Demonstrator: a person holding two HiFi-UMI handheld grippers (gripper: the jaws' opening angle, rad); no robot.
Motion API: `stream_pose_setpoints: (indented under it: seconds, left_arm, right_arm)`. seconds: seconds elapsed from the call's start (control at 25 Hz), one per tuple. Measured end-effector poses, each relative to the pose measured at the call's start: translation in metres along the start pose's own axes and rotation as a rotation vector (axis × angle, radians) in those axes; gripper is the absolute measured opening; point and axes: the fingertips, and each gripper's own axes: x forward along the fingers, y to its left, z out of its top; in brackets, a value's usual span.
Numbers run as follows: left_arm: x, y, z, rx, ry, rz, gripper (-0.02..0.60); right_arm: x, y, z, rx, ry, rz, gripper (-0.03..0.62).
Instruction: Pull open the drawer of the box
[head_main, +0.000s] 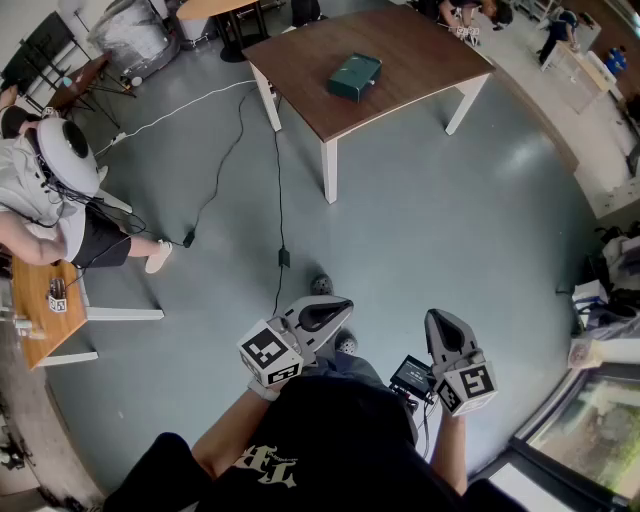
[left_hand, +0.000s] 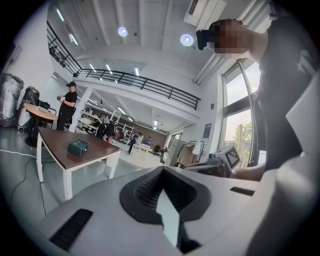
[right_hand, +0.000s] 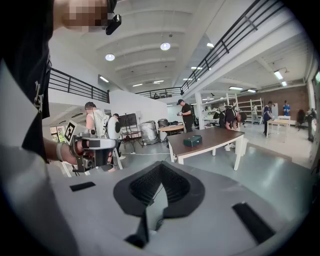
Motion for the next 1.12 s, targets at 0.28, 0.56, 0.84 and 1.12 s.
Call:
stream_pose_setpoints:
  seconds: [0.28, 0.56, 0.84, 1.12]
  left_arm:
    - [0.018, 0.022, 0.01, -0.008, -0.006, 0.008, 0.005]
    - [0.045, 0.055, 0.031, -0.006, -0.007, -0.002, 0.005]
    - [0.07, 0.1, 0.048, -0.013, -0.004, 0.005, 0.005]
    - [0.082, 0.143, 0.067, -0.02, 0.007, 0.014, 0.005]
  right_arm:
    - [0.015, -0.023, 0.012, 0.009, -0.005, -0.008, -0.012]
    - [0.049, -0.045, 0.03, 0.013, -0.012, -0.006, -0.012]
    - [0.095, -0.072, 0.051, 0.016, -0.013, -0.003, -0.012]
    - [0.137, -0.094, 0.074, 0.016, -0.01, -0.008, -0.012]
